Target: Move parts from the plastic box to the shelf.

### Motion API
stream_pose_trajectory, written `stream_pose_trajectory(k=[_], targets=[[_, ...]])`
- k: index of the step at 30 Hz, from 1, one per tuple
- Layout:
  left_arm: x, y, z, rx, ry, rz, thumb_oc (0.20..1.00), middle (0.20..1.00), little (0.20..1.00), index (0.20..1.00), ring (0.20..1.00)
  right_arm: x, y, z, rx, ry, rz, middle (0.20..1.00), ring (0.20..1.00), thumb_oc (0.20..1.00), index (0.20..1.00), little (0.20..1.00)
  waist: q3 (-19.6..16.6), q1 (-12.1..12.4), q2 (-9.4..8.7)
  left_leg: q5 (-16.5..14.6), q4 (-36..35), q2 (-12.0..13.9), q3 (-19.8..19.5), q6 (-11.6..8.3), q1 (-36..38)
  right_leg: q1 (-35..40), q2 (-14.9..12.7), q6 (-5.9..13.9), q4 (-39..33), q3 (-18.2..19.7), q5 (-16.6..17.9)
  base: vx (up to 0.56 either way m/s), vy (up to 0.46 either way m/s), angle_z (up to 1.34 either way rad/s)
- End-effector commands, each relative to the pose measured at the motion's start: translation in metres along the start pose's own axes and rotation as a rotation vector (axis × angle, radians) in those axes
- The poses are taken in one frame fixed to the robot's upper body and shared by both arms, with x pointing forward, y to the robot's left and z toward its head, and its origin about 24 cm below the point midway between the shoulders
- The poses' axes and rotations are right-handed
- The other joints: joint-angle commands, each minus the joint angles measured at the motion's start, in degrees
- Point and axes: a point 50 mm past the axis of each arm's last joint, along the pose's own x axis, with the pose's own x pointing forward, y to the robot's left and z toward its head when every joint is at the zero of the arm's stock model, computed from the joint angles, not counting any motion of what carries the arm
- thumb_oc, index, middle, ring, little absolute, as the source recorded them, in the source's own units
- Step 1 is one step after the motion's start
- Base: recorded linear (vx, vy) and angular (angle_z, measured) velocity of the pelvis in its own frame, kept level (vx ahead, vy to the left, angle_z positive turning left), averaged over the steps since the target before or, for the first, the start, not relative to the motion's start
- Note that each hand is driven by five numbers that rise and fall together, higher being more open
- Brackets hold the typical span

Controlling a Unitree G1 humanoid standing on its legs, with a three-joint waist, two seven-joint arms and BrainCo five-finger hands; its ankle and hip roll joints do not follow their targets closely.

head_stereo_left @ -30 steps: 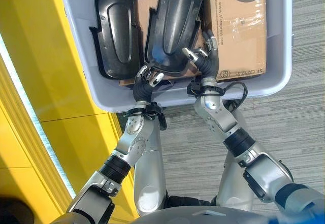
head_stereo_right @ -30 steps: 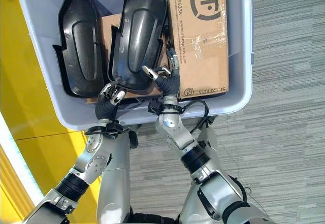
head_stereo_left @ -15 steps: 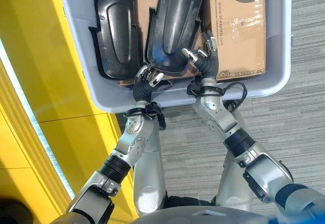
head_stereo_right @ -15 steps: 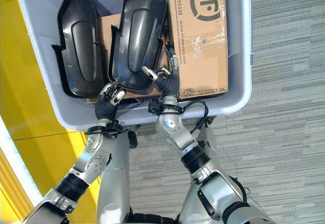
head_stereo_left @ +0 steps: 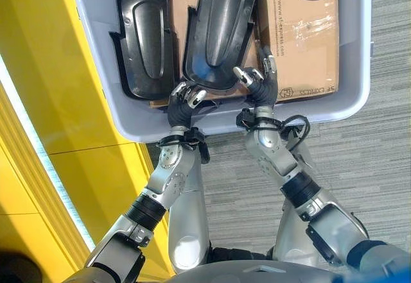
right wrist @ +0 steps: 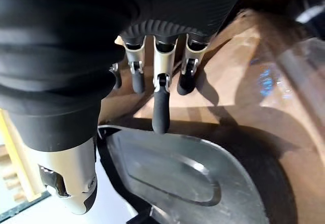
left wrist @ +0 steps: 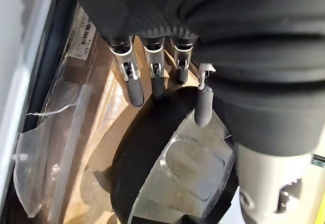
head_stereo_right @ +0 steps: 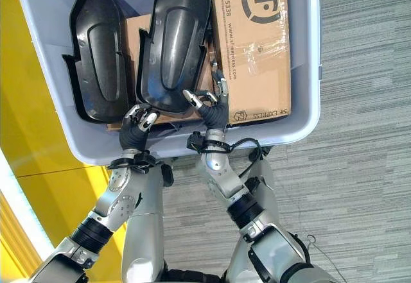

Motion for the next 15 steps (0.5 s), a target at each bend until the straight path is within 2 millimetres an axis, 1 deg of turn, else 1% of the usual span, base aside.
stream_pose_trajectory(k=[1,6,8,10,11,12,14,15], targets=[[-0.020,-0.022,-0.019,-0.042,0.089,-0.099,1.000,1.000,1.000,1.000,1.000,-0.008,0.008,0.007,0.001,-0.053,0.044,1.000,1.000,1.000,1.000,1.000,-0.06,1.36,2.38,4.82,-8.93,-2.10,6.22,1.29,1.95,-0.22,-2.45,5.55,8.19,-1.79,-7.42,0.00,0.000,0.00],[-0.019,-0.020,-0.018,-0.044,0.084,-0.095,1.000,1.000,1.000,1.000,1.000,-0.008,0.006,0.003,-0.042,-0.023,0.064,1.000,1.000,1.000,1.000,1.000,-0.06,1.08,2.20,5.00,-9.16,-1.98,6.41,1.16,2.35,0.00,-2.24,5.67,7.75,-1.58,-7.28,0.00,0.000,0.00],[-0.019,-0.020,-0.018,-0.043,0.087,-0.093,1.000,1.000,1.000,1.000,1.000,-0.008,0.007,-0.003,-0.075,0.019,0.098,1.000,1.000,1.000,1.000,1.000,-0.06,1.13,2.18,4.88,-9.27,-2.06,6.32,1.09,2.70,0.23,-2.16,5.76,7.82,-1.48,-7.47,0.00,0.000,0.00],[-0.017,-0.019,-0.017,-0.043,0.087,-0.096,1.000,1.000,1.000,1.000,1.000,-0.007,0.011,-0.010,-0.155,0.059,0.174,1.000,1.000,1.000,1.000,1.000,-0.06,1.46,2.25,5.09,-9.37,-2.19,6.13,1.12,2.35,0.05,-2.15,5.66,7.78,-1.72,-7.43,0.00,0.000,0.00],[-0.017,-0.019,-0.017,-0.043,0.087,-0.096,1.000,1.000,1.000,1.000,1.000,-0.007,0.011,-0.010,-0.155,0.059,0.174,1.000,1.000,1.000,1.000,1.000,-0.06,1.46,2.25,5.09,-9.37,-2.19,6.13,1.12,2.35,0.05,-2.15,5.66,7.78,-1.72,-7.43,0.00,0.000,0.00],[-0.017,-0.018,-0.017,-0.039,0.091,-0.104,1.000,1.000,1.000,1.000,1.000,-0.008,0.014,-0.014,-0.207,0.067,0.209,1.000,1.000,1.000,1.000,1.000,-0.06,1.84,2.39,5.10,-9.30,-2.15,5.84,1.09,2.31,0.08,-2.27,5.67,8.07,-1.96,-7.58,0.01,-0.037,-0.02],[-0.018,-0.016,-0.018,-0.034,0.100,-0.109,1.000,1.000,1.000,1.000,1.000,-0.008,0.014,-0.016,-0.228,0.063,0.220,1.000,1.000,1.000,1.000,1.000,-0.06,2.15,2.44,4.77,-8.97,-2.25,5.61,1.07,2.59,0.45,-2.39,5.67,8.38,-2.10,-7.80,0.01,-0.039,-0.02],[-0.017,-0.015,-0.017,-0.032,0.100,-0.120,1.000,1.000,1.000,1.000,1.000,-0.006,0.017,-0.018,-0.295,0.046,0.258,1.000,1.000,1.000,1.000,1.000,-0.06,2.50,2.50,4.86,-8.86,-2.25,5.40,1.11,2.31,0.34,-2.50,5.62,8.47,-2.48,-7.78,0.00,0.000,0.00]])
